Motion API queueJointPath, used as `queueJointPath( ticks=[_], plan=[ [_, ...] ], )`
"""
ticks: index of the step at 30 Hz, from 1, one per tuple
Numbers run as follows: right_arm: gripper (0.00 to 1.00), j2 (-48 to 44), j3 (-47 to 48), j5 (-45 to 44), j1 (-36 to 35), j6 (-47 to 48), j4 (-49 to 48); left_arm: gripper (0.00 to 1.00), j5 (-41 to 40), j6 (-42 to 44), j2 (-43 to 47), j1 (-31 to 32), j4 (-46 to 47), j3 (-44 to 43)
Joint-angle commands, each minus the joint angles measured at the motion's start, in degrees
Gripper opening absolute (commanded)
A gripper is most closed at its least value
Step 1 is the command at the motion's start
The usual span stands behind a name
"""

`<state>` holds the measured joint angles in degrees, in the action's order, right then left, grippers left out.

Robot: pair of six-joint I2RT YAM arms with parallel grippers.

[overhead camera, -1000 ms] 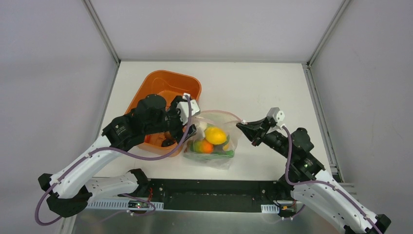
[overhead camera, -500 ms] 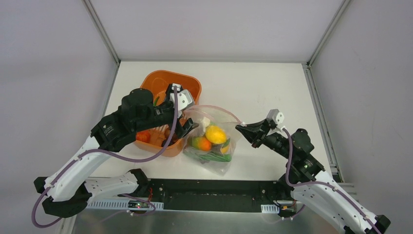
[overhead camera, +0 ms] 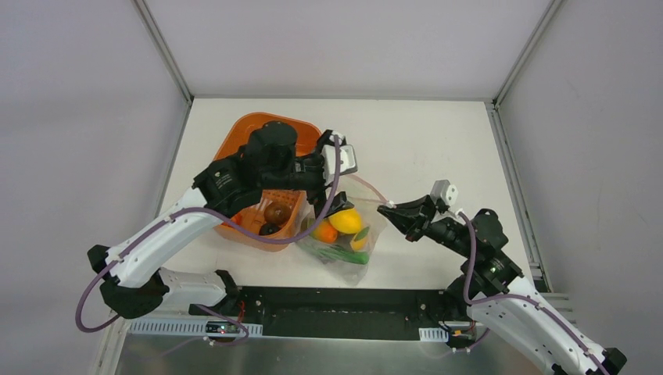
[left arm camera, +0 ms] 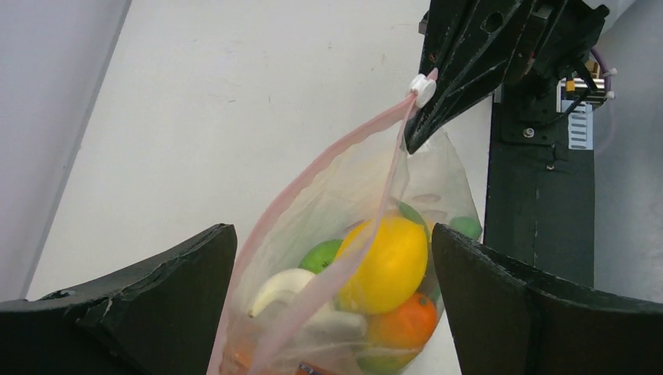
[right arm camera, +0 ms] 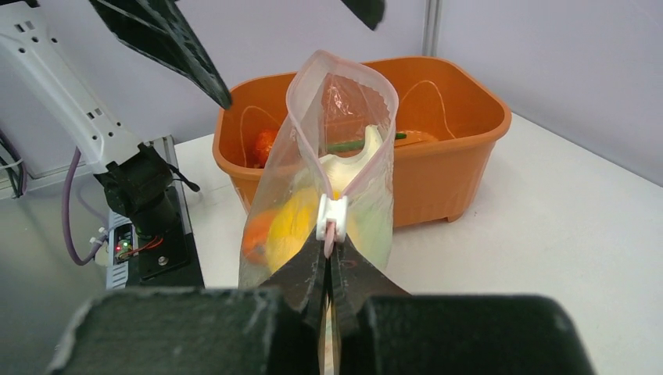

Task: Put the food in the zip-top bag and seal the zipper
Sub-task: Zip the zipper food storage bag at the center of the board.

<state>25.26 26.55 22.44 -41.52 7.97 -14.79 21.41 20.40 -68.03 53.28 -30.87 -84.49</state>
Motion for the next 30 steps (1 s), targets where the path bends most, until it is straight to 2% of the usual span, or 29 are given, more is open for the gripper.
queueJointPath(
  ticks=[1, 7, 12, 15, 18, 25, 30],
  plan=[
    [0.0, -1.56, 0.79, 2.98, -0.01, -0.28, -5.75, 0.98, 5.05, 3.86, -3.27, 1.65, -0.42, -6.22],
    [0.0, -0.57, 1.08, 5.26, 0.03, 0.03, -5.67, 0.93, 10.17, 6.24, -9.92, 2.59, -3.34, -13.17],
    [0.0, 0.58, 1.78, 6.41, -0.03, 0.48, -4.89, 0.73, 15.2, 8.77, -17.67, 3.95, -12.62, -22.07],
    [0.0, 0.46, 1.69, 6.23, 0.02, 0.57, -4.81, 0.68, 15.6, 10.11, -20.77, 5.38, -16.39, -24.86],
    [0.0, 0.07, 1.66, 5.62, 0.03, 0.99, -4.14, 0.63, 15.73, 10.99, -22.18, 6.5, -18.35, -25.55],
    [0.0, -0.12, 1.57, 5.51, 0.03, 1.2, -3.62, 0.37, 16.54, 9.21, -22.47, 7.02, -16.25, -24.92],
    [0.0, -0.18, 1.32, 5.3, 0.0, 1.16, -3.41, 0.35, 16.36, 7.47, -22.29, 7.09, -14.5, -24.35]
  ],
)
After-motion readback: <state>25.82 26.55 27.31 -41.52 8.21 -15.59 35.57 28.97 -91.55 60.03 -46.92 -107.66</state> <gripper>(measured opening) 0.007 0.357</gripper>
